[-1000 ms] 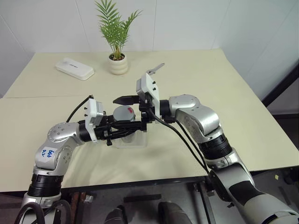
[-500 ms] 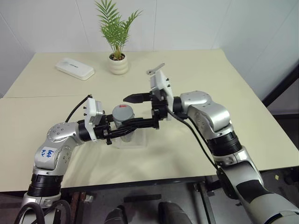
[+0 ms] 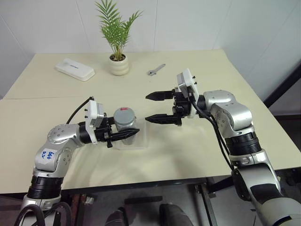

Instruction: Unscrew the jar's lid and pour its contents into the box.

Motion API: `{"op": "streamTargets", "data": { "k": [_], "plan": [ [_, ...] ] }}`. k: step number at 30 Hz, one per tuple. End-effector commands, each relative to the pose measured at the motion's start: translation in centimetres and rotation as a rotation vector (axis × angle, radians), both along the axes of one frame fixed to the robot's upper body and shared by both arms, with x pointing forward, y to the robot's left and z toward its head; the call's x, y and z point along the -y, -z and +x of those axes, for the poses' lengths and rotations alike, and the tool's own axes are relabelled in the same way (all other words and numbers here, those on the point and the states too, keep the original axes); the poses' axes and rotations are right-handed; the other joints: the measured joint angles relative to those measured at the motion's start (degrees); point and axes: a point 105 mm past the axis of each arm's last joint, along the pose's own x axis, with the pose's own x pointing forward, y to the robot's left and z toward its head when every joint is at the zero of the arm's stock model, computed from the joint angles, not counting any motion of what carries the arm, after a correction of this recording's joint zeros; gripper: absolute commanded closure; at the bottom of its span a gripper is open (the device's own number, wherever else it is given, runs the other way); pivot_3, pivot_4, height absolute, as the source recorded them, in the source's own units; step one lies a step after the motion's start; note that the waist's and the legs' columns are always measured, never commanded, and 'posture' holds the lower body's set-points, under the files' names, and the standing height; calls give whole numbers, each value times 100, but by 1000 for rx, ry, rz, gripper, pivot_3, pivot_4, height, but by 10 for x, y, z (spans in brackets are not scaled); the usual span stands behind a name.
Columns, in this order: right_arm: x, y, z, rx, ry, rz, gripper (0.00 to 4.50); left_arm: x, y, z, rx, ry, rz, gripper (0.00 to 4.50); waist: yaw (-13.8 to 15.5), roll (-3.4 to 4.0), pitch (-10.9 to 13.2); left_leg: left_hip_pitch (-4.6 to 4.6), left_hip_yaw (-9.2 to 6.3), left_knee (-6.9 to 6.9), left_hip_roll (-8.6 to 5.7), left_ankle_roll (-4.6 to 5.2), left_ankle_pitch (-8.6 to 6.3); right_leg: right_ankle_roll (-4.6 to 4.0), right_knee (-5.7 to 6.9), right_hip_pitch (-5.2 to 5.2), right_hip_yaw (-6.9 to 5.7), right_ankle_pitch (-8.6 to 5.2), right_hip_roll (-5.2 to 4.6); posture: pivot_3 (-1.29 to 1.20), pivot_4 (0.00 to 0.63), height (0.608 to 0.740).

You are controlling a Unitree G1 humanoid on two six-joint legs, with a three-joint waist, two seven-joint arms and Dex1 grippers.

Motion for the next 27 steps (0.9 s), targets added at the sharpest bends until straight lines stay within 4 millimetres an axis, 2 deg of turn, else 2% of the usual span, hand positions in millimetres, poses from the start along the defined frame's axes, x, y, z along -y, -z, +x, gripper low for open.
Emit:
{"op": "streamTargets", "data": {
  "k": [1, 9, 16, 27],
  "plan": [
    [-12, -24, -18, 54, -83, 69, 62, 1, -5, -4, 31, 14, 6, 2543, -9, 0, 0, 0, 0, 0, 0, 0, 0, 0, 1, 0, 0, 0, 0, 0, 150, 740],
    [-58, -22, -31, 53, -100, 80, 62, 4, -5, -3, 28, 20, 2, 2543, -6, 0, 0, 3, -5, 3, 1, -2, 1, -8, 16, -4, 1, -4, 2, 0, 150, 740],
    [-80, -17, -28, 76, -66, 46, 62, 6, -5, -2, 25, 29, 1, 2543, -2, 0, 0, 0, -5, 4, 0, -2, 1, -8, 15, -4, 0, -4, 0, 0, 150, 740],
    [-83, -10, -21, 97, -24, -1, 62, 5, -7, -1, 31, 24, -3, 2543, -5, 0, 0, 0, -5, 2, 0, -3, 1, -10, 15, -5, 0, -5, 1, 0, 150, 740]
  ]
}}
